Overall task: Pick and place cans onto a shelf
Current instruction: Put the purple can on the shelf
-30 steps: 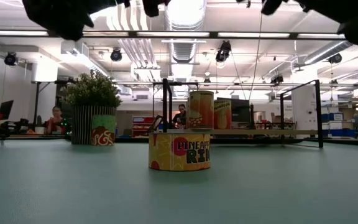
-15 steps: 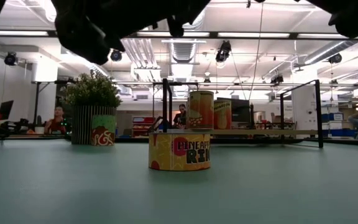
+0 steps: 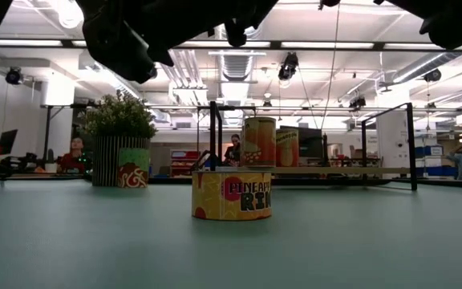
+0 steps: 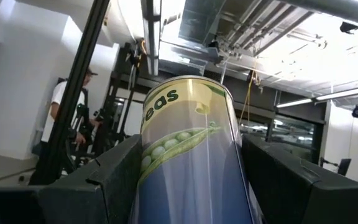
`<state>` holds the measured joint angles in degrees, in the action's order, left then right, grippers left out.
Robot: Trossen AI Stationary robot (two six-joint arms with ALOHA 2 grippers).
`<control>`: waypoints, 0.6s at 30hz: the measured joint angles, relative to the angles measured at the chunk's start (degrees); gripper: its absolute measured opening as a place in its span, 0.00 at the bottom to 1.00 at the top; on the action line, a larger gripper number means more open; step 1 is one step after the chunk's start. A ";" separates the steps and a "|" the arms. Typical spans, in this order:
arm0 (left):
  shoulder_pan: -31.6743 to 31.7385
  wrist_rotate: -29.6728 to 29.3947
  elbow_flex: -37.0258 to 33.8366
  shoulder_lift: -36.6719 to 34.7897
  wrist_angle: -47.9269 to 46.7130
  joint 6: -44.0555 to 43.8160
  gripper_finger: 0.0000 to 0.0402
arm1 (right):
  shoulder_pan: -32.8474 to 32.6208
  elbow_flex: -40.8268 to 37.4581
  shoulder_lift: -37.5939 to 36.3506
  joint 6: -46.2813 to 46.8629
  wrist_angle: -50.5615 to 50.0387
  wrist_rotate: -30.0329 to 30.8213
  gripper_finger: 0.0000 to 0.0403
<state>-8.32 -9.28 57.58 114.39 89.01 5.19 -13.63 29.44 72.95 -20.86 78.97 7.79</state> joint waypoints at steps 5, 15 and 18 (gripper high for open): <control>0.02 -0.22 -0.26 0.00 -0.57 -1.29 0.70 | 0.00 -0.03 -0.96 2.12 -2.61 2.02 0.67; -0.19 -2.98 -7.39 -4.19 -3.25 -1.77 0.71 | -0.13 2.00 -10.00 8.98 -24.82 5.82 0.78; -0.39 -8.14 -11.60 -8.08 -8.26 -1.79 0.71 | -0.11 5.88 -14.06 12.38 -41.32 6.54 0.79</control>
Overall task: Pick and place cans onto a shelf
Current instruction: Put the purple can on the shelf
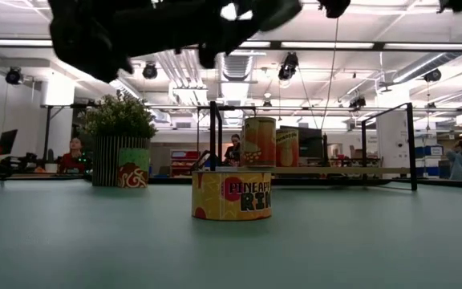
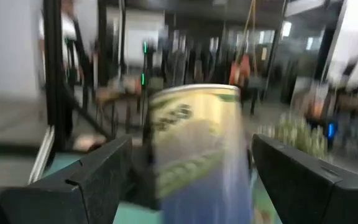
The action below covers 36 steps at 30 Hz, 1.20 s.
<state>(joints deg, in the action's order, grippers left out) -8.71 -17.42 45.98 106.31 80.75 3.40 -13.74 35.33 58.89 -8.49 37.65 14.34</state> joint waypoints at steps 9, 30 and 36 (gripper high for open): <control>-0.36 -4.63 -4.08 -5.96 -10.71 -0.14 0.71 | 0.00 17.27 1.54 6.34 -37.49 2.74 0.79; -2.58 -4.60 -1.65 -5.89 -12.79 3.58 0.71 | 0.22 26.87 11.30 6.20 -44.59 4.78 0.75; -2.60 -4.74 -1.73 -5.89 -12.97 3.47 0.71 | 0.37 26.08 11.35 6.16 -44.06 4.81 0.66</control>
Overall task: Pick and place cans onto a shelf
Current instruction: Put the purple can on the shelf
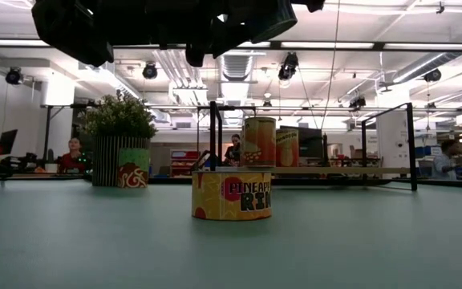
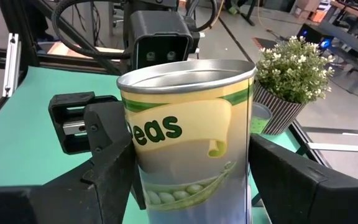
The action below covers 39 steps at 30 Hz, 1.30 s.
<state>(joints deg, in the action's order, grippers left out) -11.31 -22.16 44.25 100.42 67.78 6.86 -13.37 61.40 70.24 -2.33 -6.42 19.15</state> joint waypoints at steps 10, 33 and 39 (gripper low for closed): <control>-0.01 0.03 -0.02 -0.08 0.31 0.13 0.78 | 0.00 -2.31 -0.99 -1.26 4.56 0.12 0.67; -2.12 -8.62 -2.67 -3.67 -1.23 3.94 0.81 | 3.57 -31.74 -16.29 -3.54 38.68 18.30 0.67; -3.59 -8.76 -7.28 -12.55 -0.84 4.05 0.81 | 14.09 -44.88 -14.94 5.30 51.48 21.03 0.67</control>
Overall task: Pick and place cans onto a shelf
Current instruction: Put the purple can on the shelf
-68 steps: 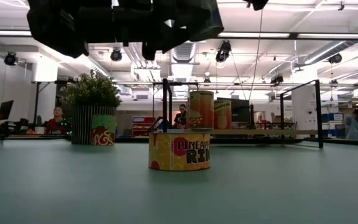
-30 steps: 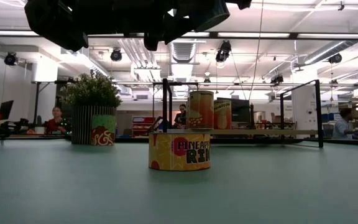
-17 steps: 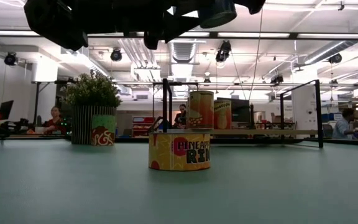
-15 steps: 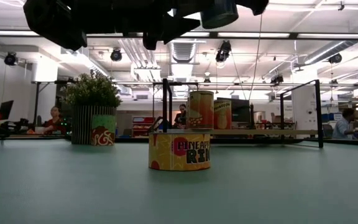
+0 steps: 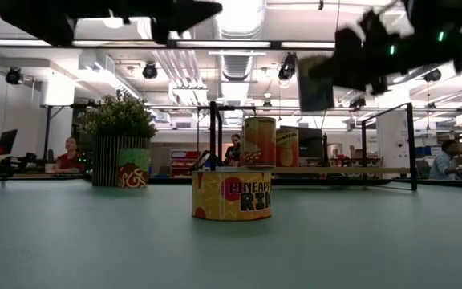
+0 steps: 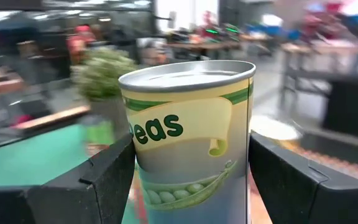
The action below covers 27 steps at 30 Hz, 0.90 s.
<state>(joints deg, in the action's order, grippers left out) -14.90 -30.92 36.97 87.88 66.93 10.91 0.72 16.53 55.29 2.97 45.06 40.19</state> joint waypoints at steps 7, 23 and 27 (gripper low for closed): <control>-1.09 0.07 -5.33 -9.80 -0.26 0.64 0.81 | 6.15 -5.91 7.58 4.32 12.94 0.13 0.67; -1.07 -0.02 -13.83 -25.96 -0.10 1.53 0.81 | 6.92 0.60 21.78 6.70 13.88 9.06 0.67; -1.05 0.00 -15.12 -27.03 -0.19 0.49 0.81 | 7.33 1.54 24.00 7.98 13.86 10.63 0.67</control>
<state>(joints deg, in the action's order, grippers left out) -15.94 -30.92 21.84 60.85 66.75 11.41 8.05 18.07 79.29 10.95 58.92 50.82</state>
